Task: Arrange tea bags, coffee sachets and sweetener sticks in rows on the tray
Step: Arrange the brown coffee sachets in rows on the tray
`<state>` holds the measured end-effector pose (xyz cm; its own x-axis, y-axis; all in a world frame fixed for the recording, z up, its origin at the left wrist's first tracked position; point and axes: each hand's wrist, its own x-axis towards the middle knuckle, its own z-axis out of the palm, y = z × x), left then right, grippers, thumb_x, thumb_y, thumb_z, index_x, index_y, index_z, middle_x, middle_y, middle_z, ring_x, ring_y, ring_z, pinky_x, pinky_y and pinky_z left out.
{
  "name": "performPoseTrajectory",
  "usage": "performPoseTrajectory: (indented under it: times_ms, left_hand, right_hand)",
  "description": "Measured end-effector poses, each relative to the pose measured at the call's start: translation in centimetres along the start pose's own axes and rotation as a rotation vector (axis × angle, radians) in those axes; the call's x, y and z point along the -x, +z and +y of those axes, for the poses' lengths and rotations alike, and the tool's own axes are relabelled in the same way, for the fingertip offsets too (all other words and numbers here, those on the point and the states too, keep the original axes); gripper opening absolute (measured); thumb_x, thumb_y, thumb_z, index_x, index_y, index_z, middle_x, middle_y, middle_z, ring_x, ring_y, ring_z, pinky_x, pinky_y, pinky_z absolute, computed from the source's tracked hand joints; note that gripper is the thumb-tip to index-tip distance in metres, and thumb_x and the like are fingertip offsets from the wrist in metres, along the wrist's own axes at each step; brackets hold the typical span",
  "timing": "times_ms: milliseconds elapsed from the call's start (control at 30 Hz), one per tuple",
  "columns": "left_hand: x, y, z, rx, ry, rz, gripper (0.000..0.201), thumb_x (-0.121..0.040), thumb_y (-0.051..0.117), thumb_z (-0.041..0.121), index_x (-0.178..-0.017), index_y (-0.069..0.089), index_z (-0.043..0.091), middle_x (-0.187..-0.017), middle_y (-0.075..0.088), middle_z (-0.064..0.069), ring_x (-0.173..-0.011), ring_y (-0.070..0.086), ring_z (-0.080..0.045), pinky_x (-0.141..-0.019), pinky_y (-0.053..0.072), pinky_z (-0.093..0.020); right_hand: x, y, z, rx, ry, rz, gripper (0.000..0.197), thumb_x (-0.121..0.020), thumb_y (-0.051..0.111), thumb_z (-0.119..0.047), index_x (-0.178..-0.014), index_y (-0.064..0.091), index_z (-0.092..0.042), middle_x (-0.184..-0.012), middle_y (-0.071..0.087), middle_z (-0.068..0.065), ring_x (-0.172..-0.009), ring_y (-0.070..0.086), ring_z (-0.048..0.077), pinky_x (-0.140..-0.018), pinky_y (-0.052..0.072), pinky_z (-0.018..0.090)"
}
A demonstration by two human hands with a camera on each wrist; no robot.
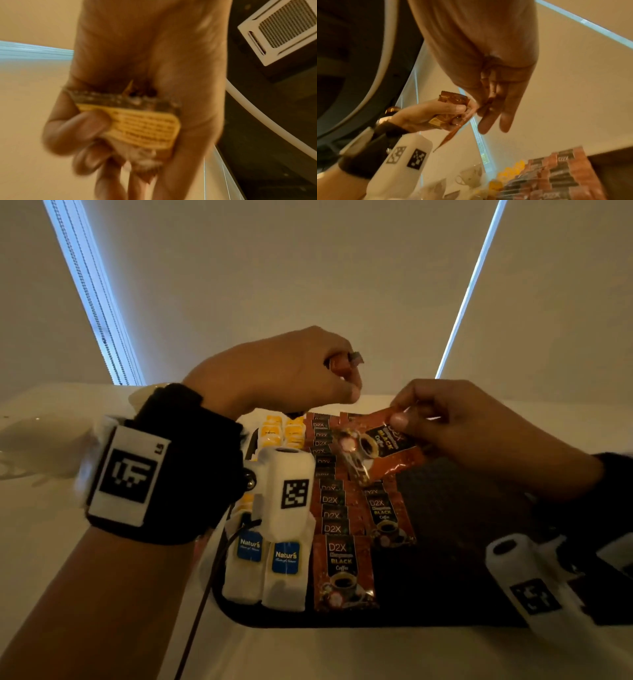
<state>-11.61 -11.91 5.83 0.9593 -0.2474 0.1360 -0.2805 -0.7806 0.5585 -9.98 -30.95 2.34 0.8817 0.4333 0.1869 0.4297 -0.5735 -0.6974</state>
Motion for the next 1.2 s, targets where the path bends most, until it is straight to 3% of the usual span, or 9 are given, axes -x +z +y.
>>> performPoseTrajectory:
  times_ms: [133,233,333,433,600,733,933,1067,1200]
  left_hand:
    - [-0.1,1.3,0.9,-0.098,-0.001,-0.168,0.015,-0.089,0.06,0.03,-0.085,0.059,0.016,-0.073,0.053,0.002,-0.064,0.049,-0.012,-0.06,0.037,-0.025]
    - [-0.4,1.7,1.1,-0.066,-0.027,-0.17,0.016,-0.089,0.06,0.024,-0.091,0.059,0.008,-0.08,0.054,-0.005,-0.072,0.049,-0.017,-0.068,0.037,-0.032]
    - [-0.5,1.3,1.0,0.028,-0.067,-0.089,0.01,-0.091,0.058,0.019,-0.092,0.059,0.009,-0.075,0.053,-0.001,-0.063,0.047,-0.013,-0.059,0.036,-0.024]
    - [-0.5,1.1,0.9,0.052,-0.1,-0.053,0.006,-0.091,0.058,0.02,-0.086,0.057,0.016,-0.067,0.047,0.004,-0.055,0.04,-0.008,-0.048,0.03,-0.021]
    - [-0.4,2.1,1.3,-0.021,-0.097,-0.235,0.01,-0.087,0.062,0.025,-0.086,0.061,0.016,-0.077,0.058,-0.002,-0.067,0.051,-0.016,-0.06,0.038,-0.026]
    - [-0.6,2.0,1.2,-0.002,-0.105,-0.193,0.021,-0.083,0.064,0.035,-0.093,0.064,0.016,-0.084,0.062,-0.002,-0.075,0.055,-0.017,-0.061,0.04,-0.026]
    - [-0.7,1.4,0.8,0.023,-0.155,-0.097,0.024,-0.082,0.064,0.04,-0.095,0.062,0.02,-0.083,0.06,0.001,-0.061,0.049,-0.01,-0.053,0.035,-0.023]
    - [-0.7,1.5,0.9,0.047,-0.145,-0.115,0.026,-0.08,0.064,0.041,-0.094,0.062,0.019,-0.081,0.06,-0.001,-0.062,0.05,-0.01,-0.053,0.036,-0.023]
    - [-0.7,1.4,0.7,0.037,-0.133,-0.103,0.026,-0.082,0.064,0.039,-0.097,0.063,0.017,-0.084,0.062,-0.002,-0.061,0.051,-0.01,-0.051,0.037,-0.021]
  right_hand:
    - [0.1,0.0,-0.6,0.129,-0.093,0.018,0.002,-0.088,0.059,-0.023,-0.089,0.06,-0.024,-0.08,0.064,-0.003,-0.072,0.065,0.012,-0.058,0.053,0.017]
    - [0.4,0.2,-0.6,0.079,-0.102,0.076,0.009,-0.086,0.063,-0.026,-0.093,0.058,-0.025,-0.069,0.062,-0.005,-0.064,0.065,0.009,-0.058,0.053,0.017]
    - [1.2,0.2,0.0,-0.165,0.034,0.033,0.021,-0.082,0.066,-0.02,-0.1,0.055,-0.02,-0.076,0.068,0.002,-0.065,0.07,0.013,-0.058,0.059,0.026]
    - [1.9,0.0,0.9,-0.383,0.181,0.016,0.016,-0.082,0.064,-0.009,-0.097,0.06,-0.008,-0.079,0.071,0.009,-0.065,0.07,0.011,-0.055,0.057,0.022]
    - [2.3,-0.6,2.4,-0.381,0.236,0.11,0.006,-0.083,0.064,-0.012,-0.087,0.067,-0.009,-0.081,0.07,0.001,-0.071,0.067,0.006,-0.059,0.057,0.023]
    - [2.5,-1.1,3.6,-0.247,0.367,-0.042,0.007,-0.082,0.065,-0.013,-0.088,0.068,-0.01,-0.086,0.071,0.003,-0.077,0.069,0.014,-0.064,0.058,0.026]
    - [2.9,-0.4,5.4,-0.062,0.574,-0.359,0.007,-0.086,0.06,-0.01,-0.087,0.065,-0.015,-0.09,0.068,0.002,-0.079,0.065,0.011,-0.064,0.052,0.021]
    - [2.3,0.7,5.9,-0.038,0.592,-0.387,0.01,-0.085,0.061,-0.006,-0.089,0.062,-0.015,-0.088,0.066,0.003,-0.073,0.065,0.01,-0.053,0.051,0.016]
    - [1.2,1.8,5.9,-0.032,0.609,-0.362,0.024,-0.083,0.063,-0.002,-0.095,0.052,-0.02,-0.091,0.063,0.005,-0.072,0.065,0.014,-0.049,0.052,0.02]
